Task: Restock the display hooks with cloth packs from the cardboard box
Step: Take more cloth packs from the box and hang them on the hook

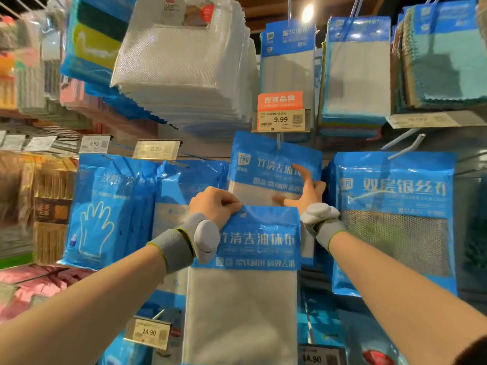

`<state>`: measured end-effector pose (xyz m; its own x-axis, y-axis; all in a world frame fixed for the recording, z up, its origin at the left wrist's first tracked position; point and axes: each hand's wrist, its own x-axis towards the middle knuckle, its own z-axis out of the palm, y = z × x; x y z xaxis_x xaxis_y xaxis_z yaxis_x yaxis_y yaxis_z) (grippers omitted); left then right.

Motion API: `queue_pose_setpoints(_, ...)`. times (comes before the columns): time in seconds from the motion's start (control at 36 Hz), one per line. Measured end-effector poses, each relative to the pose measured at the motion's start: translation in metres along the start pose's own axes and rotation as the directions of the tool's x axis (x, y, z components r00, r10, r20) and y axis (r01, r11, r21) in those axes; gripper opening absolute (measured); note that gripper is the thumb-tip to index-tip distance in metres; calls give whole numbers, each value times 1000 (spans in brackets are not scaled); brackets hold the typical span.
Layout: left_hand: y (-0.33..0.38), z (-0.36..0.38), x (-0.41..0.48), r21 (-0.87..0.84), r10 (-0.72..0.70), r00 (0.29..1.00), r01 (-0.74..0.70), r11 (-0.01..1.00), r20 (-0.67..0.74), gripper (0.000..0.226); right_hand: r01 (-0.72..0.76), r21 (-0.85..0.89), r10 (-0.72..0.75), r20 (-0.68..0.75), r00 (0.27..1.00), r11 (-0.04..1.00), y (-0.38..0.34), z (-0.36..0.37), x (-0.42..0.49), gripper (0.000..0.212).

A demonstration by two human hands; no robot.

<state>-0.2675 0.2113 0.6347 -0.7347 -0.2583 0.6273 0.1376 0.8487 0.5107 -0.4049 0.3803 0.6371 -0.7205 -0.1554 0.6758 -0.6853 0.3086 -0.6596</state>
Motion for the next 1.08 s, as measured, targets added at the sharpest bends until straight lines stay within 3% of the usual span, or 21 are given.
queue_pose_setpoints(0.08, 0, 2, 4, 4, -14, 1000, 14, 1000, -22, 16, -170, -126, 156, -112, 981, 977, 7, -1, 8, 88)
queue_pose_setpoints(0.14, 1, 4, 5, -1, -17, 1000, 17, 1000, -24, 14, -197, -241, 165, -146, 975, 951, 10, -2, 10, 83)
queue_pose_setpoints(0.31, 1, 6, 12, 1, -21, 999, 21, 1000, -24, 14, -220, -252, 253, 106, 962, 942, 3, -14, 24, 52)
queue_pose_setpoints(0.36, 3, 8, 14, 7, -22, 1000, 23, 1000, -19, 14, -234, -230, 244, 18, 970, 945, -4, -14, 22, 36)
queue_pose_setpoints(0.44, 7, 9, 15, 6, -34, 999, 34, 999, -17, 14, -140, -212, 126, -77, 989, 967, -23, -13, 7, 23)
queue_pose_setpoints(0.5, 11, 9, 15, 27, -43, 999, 43, 999, -29, 16, -58, -56, 58, 15, 998, 997, -35, -13, -2, 29)
queue_pose_setpoints(0.56, 14, 8, 16, 50, -46, 998, 48, 998, -53, 16, -100, 70, 86, 185, 979, 992, -48, -13, -12, 46)
queue_pose_setpoints(0.61, 20, 7, 18, 65, -46, 996, 51, 997, -79, 16, -156, 41, 138, 293, 946, 987, -54, -17, -18, 54)
queue_pose_setpoints(0.69, 29, 1, 22, 88, -44, 992, 55, 995, -115, 16, -126, -41, 133, 364, 922, 991, -57, -27, -20, 63)
queue_pose_setpoints(0.81, 42, -8, 30, 65, -31, 985, 43, 997, -172, 17, -66, -43, 74, 243, 967, 997, -68, -38, -15, 36)
queue_pose_setpoints(0.92, 53, -13, 36, 85, -50, 963, 75, 994, -264, 38, -49, -19, 50, 66, 997, 999, -79, -47, 3, 43)
queue_pose_setpoints(1.0, 47, -6, 36, -79, -147, 935, 128, 989, -322, 64, -23, 76, 26, -36, 999, 997, -85, -55, 15, 33)
queue_pose_setpoints(1.08, 37, 2, 38, -254, -127, 931, 39, 967, -343, 76, 39, 49, -35, -77, 996, 998, -91, -60, 27, 27)
